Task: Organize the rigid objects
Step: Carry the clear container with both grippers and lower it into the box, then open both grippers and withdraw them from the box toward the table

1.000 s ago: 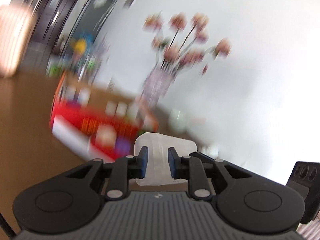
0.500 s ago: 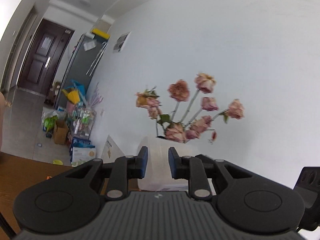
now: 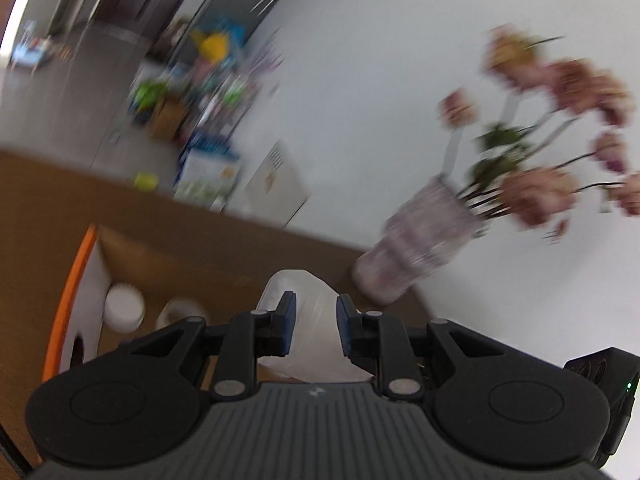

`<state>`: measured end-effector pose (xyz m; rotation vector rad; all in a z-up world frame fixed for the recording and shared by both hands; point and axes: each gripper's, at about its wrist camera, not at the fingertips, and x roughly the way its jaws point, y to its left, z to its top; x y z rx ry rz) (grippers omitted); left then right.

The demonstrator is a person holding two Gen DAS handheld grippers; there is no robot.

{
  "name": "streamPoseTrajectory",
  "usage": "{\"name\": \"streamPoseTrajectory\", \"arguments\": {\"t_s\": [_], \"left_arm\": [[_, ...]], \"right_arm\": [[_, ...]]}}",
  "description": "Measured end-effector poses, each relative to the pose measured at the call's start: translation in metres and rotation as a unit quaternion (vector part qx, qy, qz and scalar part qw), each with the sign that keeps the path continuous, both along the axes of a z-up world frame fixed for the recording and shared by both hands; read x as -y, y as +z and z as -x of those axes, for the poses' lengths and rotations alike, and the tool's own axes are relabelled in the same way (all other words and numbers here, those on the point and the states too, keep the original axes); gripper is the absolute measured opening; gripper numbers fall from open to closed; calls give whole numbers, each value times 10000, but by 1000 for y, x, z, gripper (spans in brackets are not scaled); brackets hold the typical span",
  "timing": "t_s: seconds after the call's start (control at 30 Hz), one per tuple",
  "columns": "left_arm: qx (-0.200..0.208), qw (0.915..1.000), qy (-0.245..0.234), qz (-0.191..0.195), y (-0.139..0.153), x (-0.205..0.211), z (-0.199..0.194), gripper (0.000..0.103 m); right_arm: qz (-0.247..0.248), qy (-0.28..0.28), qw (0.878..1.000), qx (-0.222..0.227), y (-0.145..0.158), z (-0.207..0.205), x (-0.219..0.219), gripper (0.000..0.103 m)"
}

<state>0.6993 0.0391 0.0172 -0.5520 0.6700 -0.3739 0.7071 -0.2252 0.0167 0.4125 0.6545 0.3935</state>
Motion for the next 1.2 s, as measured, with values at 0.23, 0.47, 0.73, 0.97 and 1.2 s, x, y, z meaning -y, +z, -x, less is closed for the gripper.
{"name": "streamPoseTrajectory", "arguments": {"t_s": [0.23,0.47,0.73,0.97,1.2], "left_arm": [[-751,9971,-8,-92,-65,-12,-21,21],[-445,9974,137,-542,-53,-10,-5,22],[-290,9942,93,-1035,-10,-9,23,29],[215,9872,120,-1579,64,-7,81,38],[1256,9642,467,-2288,150,4,173,70]], "right_arm": [[343,25,9957,-857,-71,-37,-14,26],[260,80,9964,-803,-70,-38,-11,36],[770,118,9962,-390,-29,-7,-12,36],[1237,-112,9922,126,40,49,11,39],[1417,-344,9848,948,122,139,37,64]]}}
